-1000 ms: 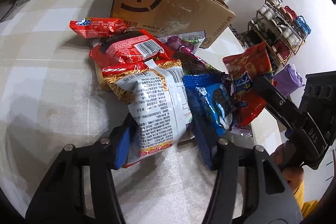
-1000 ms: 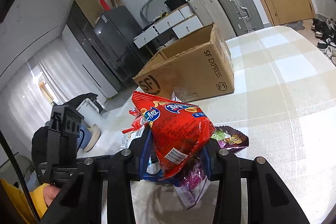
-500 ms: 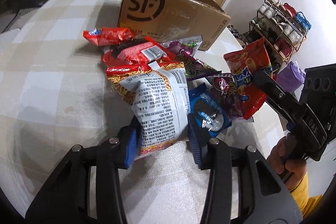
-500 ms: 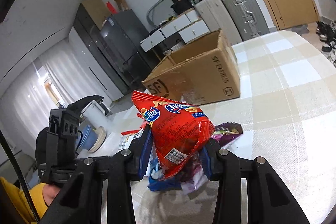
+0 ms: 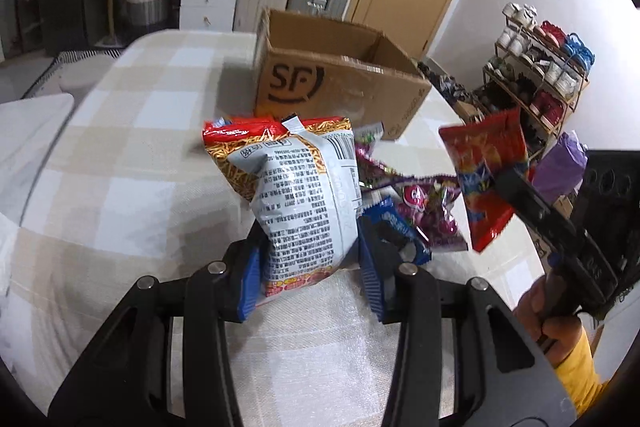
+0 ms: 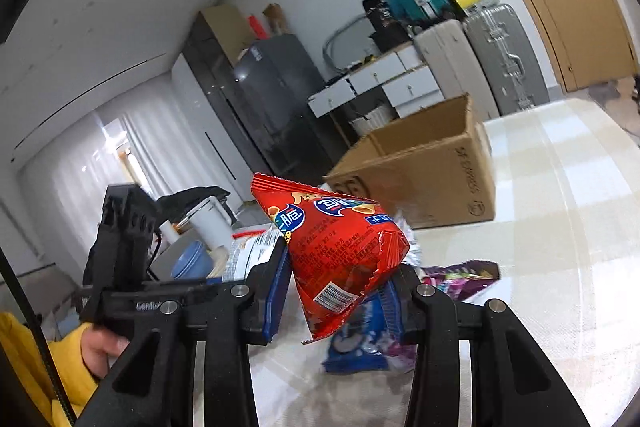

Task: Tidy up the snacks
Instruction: 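Lift both held bags and carry them toward the cardboard box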

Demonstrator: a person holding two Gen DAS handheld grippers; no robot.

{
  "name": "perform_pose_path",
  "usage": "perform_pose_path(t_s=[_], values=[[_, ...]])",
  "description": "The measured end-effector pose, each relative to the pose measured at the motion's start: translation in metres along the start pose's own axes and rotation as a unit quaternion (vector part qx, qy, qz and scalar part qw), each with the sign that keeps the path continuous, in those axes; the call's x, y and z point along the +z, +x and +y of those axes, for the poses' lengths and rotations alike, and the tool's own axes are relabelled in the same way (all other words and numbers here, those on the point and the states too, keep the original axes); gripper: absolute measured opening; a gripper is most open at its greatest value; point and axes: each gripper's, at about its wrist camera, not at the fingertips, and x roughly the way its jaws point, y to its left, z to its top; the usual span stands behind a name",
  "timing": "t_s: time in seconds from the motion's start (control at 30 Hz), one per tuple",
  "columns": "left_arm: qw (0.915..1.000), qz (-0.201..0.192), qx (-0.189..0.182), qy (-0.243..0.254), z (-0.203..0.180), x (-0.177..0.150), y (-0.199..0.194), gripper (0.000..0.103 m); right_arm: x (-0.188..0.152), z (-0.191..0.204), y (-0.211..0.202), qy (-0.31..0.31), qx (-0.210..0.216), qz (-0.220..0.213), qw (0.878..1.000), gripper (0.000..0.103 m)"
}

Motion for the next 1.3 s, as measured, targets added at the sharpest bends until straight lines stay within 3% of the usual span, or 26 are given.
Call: perform_pose_path(t_s=[0.3, 0.53, 0.77, 1.0, 1.3], values=[[0.9988, -0.046, -0.017, 0.006, -0.006, 0.007, -0.056, 0.039, 0.023, 0.044, -0.031, -0.024, -0.005, -0.018, 1.000, 0.041], [0.9949, -0.096, -0.033, 0.006, -0.005, 0.008, -0.124, 0.040, 0.040, 0.090, -0.059, -0.043, 0.003, -0.039, 0.998, 0.041], [0.9902, -0.137, -0.023, 0.015, 0.002, -0.004, -0.196, 0.040, 0.042, 0.129, -0.078, -0.064, -0.006, -0.041, 0.997, 0.041], [0.9877, -0.151, -0.035, 0.020, 0.015, -0.026, -0.247, 0.040, 0.028, 0.138, -0.079, -0.060, -0.021, -0.022, 0.998, 0.041], [0.9886, -0.142, -0.045, 0.024, 0.025, -0.034, -0.269, 0.040, 0.032, 0.144, -0.075, -0.058, -0.033, -0.013, 0.998, 0.041]])
